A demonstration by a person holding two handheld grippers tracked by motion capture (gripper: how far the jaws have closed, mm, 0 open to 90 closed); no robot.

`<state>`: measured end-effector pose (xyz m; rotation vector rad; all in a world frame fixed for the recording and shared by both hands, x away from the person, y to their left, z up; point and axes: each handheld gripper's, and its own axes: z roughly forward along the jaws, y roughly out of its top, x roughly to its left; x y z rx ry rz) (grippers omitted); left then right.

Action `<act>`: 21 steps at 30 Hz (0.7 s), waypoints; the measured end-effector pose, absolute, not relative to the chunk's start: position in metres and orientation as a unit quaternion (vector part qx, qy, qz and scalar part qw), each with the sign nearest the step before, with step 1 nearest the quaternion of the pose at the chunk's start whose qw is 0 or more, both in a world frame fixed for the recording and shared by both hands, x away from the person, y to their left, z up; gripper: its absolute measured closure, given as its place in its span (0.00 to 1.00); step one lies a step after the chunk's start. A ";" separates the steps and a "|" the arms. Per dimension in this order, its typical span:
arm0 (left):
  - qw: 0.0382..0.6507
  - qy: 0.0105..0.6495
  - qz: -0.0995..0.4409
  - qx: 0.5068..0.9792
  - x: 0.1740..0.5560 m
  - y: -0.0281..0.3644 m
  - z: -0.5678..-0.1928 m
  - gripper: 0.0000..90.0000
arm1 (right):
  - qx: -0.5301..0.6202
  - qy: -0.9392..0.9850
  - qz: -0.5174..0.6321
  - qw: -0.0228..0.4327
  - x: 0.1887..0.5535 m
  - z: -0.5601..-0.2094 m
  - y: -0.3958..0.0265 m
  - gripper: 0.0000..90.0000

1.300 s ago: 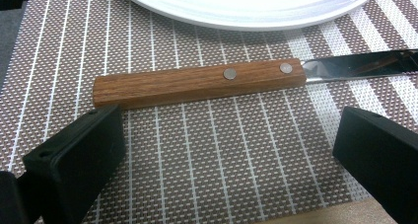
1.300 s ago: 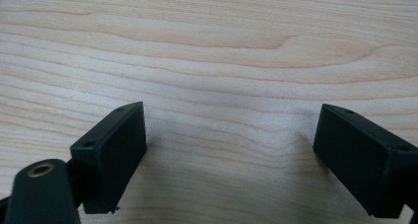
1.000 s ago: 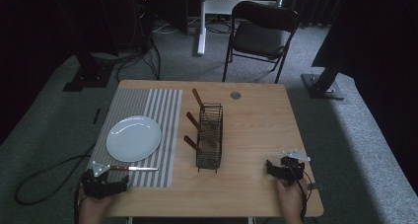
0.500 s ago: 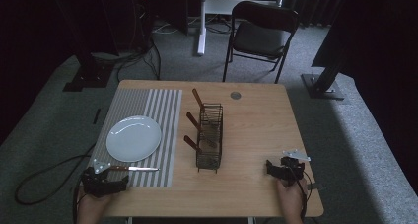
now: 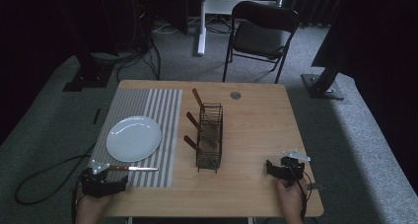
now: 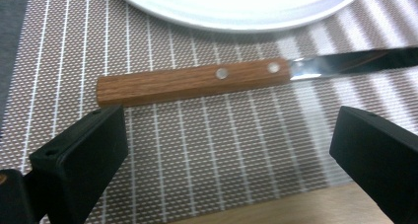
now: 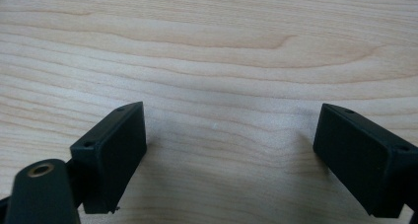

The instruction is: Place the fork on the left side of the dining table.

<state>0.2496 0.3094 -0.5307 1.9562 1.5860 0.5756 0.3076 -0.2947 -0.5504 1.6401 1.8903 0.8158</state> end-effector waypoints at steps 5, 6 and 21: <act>0.289 0.579 0.207 0.734 0.250 0.304 -0.526 0.01 | 0.603 0.695 0.300 0.252 0.308 -0.550 -0.295 0.14; 0.292 0.575 0.207 0.736 0.251 0.302 -0.524 0.01 | 0.603 0.695 0.300 0.252 0.308 -0.550 -0.295 0.14; 0.313 0.538 0.212 0.753 0.271 0.278 -0.504 0.01 | 0.603 0.695 0.300 0.252 0.308 -0.550 -0.295 0.14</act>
